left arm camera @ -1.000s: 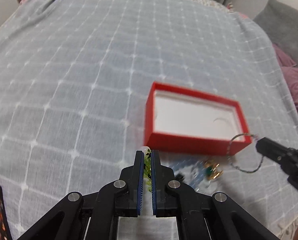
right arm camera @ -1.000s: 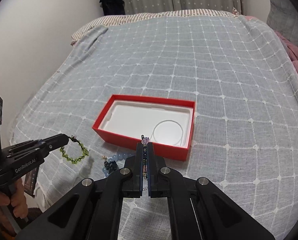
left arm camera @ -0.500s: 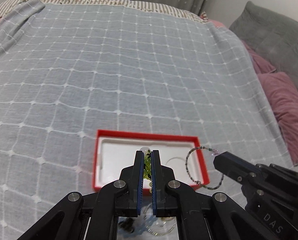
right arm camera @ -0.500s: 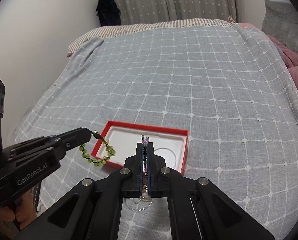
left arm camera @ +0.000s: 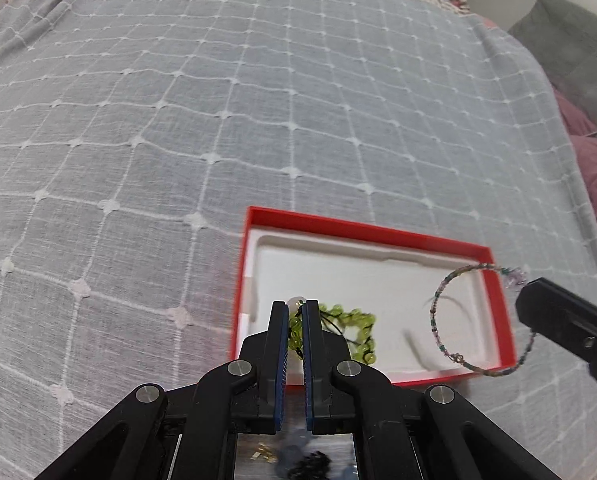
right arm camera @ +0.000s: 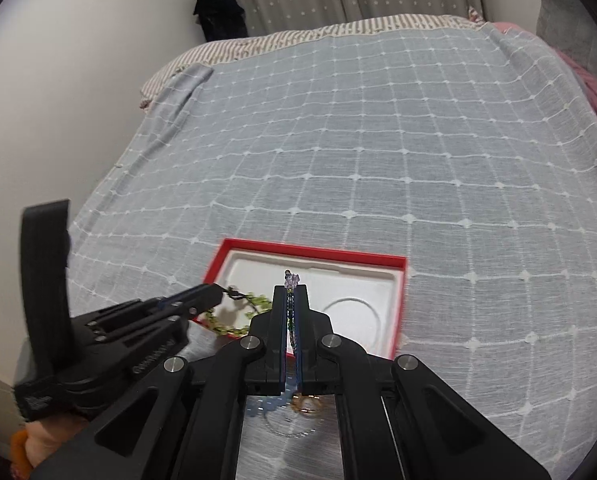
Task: Organize jewelry
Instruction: 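Carry both bracelets into the red box and open both tools, then grasp the black claw hair clip with the left tool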
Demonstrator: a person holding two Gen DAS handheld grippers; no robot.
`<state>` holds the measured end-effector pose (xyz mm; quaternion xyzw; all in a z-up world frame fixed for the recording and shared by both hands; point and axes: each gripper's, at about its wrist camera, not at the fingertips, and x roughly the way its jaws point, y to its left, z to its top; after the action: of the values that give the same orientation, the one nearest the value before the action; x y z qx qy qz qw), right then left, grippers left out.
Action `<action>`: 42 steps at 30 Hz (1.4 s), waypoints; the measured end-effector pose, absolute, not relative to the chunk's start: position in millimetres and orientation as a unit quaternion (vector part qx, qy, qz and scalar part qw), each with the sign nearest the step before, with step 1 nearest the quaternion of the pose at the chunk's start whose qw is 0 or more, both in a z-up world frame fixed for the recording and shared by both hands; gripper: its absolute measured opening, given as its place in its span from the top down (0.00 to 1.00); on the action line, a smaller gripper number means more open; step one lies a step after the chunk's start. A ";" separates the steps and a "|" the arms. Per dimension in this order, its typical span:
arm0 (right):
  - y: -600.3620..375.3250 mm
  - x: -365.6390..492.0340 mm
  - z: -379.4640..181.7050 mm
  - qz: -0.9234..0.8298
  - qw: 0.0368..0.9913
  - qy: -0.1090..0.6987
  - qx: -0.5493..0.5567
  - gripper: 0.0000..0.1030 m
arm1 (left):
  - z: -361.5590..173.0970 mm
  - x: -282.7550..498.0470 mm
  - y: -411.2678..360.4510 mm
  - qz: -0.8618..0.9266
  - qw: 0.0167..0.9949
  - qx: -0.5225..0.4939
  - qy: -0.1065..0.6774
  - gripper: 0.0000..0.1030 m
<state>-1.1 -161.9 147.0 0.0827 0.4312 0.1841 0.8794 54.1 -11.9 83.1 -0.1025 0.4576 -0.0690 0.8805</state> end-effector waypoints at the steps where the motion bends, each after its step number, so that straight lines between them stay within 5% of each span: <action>1: -161.1 1.0 145.3 0.187 0.877 0.433 0.087 0.98 | 80.7 54.8 -11.8 -0.065 0.881 -0.099 0.459 0.99; 23: -176.0 21.6 110.7 0.120 0.881 0.457 0.038 0.96 | 82.0 53.8 -22.9 -0.047 0.889 -0.047 0.453 0.96; 25: -177.5 18.9 112.3 0.120 0.880 0.458 0.039 0.93 | 84.9 50.5 -23.0 -0.050 0.889 -0.043 0.453 0.90; 27: -179.8 14.6 114.7 0.117 0.880 0.458 0.039 0.81 | 88.8 45.3 -23.4 -0.052 0.891 -0.039 0.450 0.78; 29: -182.4 8.3 117.9 0.117 0.881 0.456 0.040 0.56 | 92.2 40.2 -23.0 -0.050 0.892 -0.033 0.447 0.70; 30: -184.0 4.0 119.9 0.116 0.883 0.453 0.040 0.54 | 93.4 37.8 -22.3 -0.049 0.893 -0.031 0.447 0.64; 42: -194.5 -30.5 127.7 0.095 0.876 0.471 0.030 0.45 | 91.7 5.6 -10.5 -0.028 0.886 -0.004 0.463 0.17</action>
<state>-30.5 -194.5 127.7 0.0303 0.4714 0.0952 0.8763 5.6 -10.5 91.7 -0.0040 0.4626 -0.0281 0.8861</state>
